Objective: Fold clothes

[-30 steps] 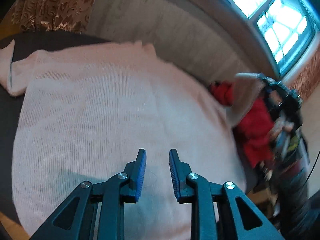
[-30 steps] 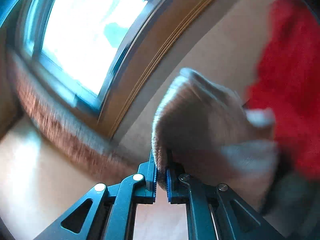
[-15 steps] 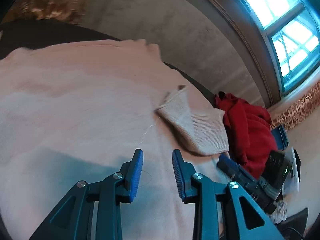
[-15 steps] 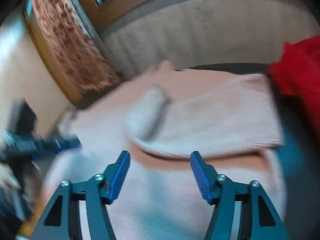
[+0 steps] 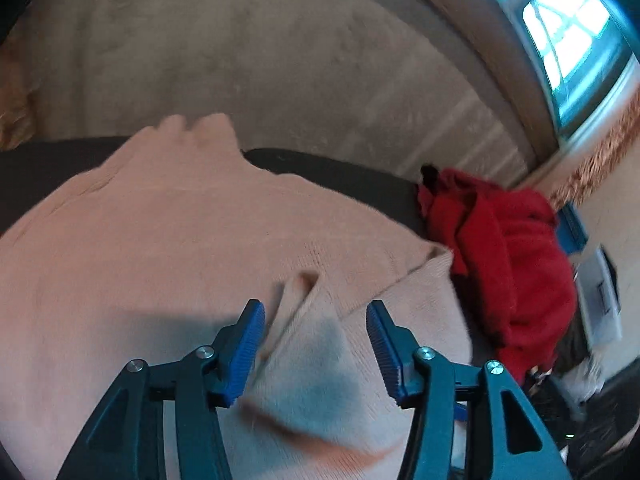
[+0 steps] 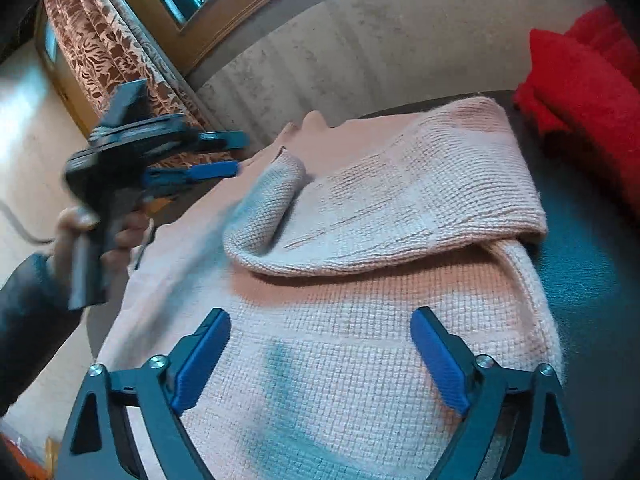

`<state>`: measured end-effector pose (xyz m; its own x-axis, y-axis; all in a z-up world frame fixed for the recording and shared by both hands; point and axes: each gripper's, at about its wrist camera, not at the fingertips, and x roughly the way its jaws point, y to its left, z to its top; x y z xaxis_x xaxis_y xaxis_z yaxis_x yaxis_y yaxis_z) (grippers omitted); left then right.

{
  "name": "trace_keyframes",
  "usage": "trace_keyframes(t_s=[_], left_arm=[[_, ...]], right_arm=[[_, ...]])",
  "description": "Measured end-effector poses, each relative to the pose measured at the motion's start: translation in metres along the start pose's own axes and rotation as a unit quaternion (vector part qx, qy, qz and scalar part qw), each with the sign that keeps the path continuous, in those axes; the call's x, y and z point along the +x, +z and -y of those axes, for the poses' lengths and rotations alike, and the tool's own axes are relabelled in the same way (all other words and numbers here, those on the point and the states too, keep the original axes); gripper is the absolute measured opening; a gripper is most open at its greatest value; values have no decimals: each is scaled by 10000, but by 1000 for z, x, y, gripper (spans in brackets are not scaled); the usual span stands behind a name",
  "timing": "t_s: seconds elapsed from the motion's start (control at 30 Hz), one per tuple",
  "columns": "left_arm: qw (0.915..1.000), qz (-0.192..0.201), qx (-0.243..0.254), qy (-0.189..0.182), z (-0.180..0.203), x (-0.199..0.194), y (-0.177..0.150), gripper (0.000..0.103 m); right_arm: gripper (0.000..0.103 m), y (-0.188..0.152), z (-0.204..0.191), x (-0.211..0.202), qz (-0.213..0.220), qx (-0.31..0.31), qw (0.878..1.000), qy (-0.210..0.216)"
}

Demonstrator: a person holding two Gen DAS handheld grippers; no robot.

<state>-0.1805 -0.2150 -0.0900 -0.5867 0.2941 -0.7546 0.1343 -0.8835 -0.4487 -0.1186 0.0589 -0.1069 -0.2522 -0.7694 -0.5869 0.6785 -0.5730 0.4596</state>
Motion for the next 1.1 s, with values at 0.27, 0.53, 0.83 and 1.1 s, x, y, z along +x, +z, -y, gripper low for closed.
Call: trace_keyframes(t_s=[0.27,0.53,0.83,1.1], left_arm=[[9964,-796,273,-36,10,40,9,13],[9951,688,-154,-690,18,-54,31,7],[9811,1762,-760,-264,-56,-159,-13,7],[9742,1104,-1961,192,-153,-124,-71,7]], right_arm=[[100,4,-1,3,-14,-38,9998,208],[101,1,-1,-2,-41,-94,9998,188],[101,-1,-5,-6,-64,-116,9998,118],[103,0,-8,-7,-106,-46,9998,132]])
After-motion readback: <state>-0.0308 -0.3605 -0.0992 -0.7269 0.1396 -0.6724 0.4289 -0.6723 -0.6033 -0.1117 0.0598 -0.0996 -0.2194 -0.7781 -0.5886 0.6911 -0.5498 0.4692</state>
